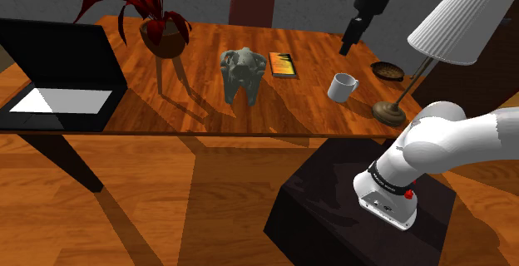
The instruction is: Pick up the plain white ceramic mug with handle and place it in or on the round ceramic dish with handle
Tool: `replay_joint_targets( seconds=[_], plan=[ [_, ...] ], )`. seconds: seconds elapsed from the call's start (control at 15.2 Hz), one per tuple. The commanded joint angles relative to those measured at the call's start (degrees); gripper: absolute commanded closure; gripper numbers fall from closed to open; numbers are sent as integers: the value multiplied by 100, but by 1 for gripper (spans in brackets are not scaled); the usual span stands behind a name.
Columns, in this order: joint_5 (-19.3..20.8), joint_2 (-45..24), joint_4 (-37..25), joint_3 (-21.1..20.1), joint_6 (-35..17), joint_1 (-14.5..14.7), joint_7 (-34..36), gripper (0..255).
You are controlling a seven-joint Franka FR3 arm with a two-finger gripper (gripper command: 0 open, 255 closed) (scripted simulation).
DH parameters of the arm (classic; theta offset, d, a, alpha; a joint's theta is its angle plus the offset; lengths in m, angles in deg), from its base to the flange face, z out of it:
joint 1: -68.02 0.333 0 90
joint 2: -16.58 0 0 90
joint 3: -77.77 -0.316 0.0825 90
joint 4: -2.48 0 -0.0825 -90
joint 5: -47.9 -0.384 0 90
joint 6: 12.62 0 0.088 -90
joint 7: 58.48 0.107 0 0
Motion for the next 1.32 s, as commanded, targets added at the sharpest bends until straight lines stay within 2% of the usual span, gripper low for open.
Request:
replay_joint_targets(
  seconds=[0.0,0.66,1.25],
  plan=[
    [0,0,0,0,0,0,0,0],
    [613,-374,1070,1086,-1425,-379,-973,0],
    [1005,-1548,1406,2182,-2927,-632,-1913,0]
  ],
)
